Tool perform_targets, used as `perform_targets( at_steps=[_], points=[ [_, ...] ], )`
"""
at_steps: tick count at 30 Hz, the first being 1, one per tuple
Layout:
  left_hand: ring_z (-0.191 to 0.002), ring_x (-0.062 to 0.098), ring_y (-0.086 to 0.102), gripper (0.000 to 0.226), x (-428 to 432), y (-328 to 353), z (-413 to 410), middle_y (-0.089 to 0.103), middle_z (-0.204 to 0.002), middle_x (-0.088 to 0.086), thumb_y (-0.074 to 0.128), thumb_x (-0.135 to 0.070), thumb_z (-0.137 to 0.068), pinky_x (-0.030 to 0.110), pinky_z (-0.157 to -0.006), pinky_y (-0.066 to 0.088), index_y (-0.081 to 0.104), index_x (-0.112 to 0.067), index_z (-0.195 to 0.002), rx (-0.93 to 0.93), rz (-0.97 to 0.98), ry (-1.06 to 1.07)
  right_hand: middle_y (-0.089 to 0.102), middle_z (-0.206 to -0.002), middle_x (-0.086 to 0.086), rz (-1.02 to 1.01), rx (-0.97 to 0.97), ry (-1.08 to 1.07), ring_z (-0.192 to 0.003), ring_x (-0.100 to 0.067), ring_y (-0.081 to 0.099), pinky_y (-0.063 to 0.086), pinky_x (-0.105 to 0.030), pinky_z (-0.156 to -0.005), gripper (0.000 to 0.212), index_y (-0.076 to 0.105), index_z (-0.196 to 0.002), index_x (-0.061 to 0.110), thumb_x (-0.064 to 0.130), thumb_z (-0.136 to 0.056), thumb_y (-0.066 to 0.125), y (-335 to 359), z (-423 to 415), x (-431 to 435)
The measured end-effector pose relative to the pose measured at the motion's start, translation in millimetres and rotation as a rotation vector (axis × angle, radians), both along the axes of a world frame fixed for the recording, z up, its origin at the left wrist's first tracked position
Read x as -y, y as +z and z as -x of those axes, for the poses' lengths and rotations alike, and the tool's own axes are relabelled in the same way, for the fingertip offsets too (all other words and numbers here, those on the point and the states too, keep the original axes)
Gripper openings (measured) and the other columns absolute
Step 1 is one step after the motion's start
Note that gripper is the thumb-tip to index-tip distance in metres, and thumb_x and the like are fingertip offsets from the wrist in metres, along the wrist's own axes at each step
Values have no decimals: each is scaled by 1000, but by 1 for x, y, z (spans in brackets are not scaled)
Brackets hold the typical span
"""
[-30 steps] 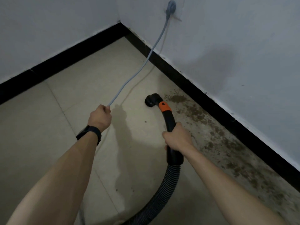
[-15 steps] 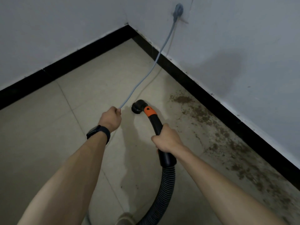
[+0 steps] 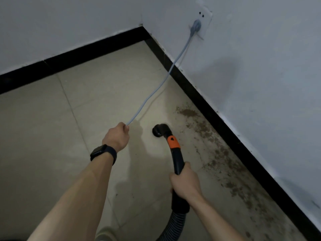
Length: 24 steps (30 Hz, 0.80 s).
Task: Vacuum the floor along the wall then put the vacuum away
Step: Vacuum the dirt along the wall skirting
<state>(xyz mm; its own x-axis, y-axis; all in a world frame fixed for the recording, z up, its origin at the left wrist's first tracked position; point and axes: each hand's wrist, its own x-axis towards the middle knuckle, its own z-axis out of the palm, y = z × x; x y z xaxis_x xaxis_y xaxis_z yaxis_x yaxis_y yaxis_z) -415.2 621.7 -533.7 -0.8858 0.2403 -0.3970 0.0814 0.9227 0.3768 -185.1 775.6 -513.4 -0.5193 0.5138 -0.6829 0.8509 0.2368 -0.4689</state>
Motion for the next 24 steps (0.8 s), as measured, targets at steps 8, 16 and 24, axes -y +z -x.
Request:
perform_targets(
  at_steps=[8, 16, 24],
  points=[
    [-75, 32, 55, 34, -34, -22, -2, 54, -87, 10, 28, -39, -108, 36, -64, 42, 47, -12, -101, 31, 50, 70, 61, -91, -5, -96, -72, -193, -74, -25, 67, 56, -35, -61, 29, 47, -113, 15, 26, -89, 59, -19, 45, -46],
    [-75, 30, 53, 31, -67, -49, 5, 62, -100, 16, 29, -34, -108, 34, -66, 40, 47, -10, -98, 88, 54, 11, 65, -90, -9, -117, -157, -322, -67, -25, 67, 50, -31, -48, 30, 47, -113, 14, 25, -88, 59, -45, 92, -79],
    [-95, 36, 58, 17, -76, -47, 28, 60, -118, 24, 33, -22, -107, 34, -75, 43, 41, -8, -101, 85, -51, 166, 58, -94, -7, -197, -161, -291, -75, -23, 62, 46, -29, -53, 40, 44, -124, 9, 23, -90, 59, -57, 119, -84]
  ],
)
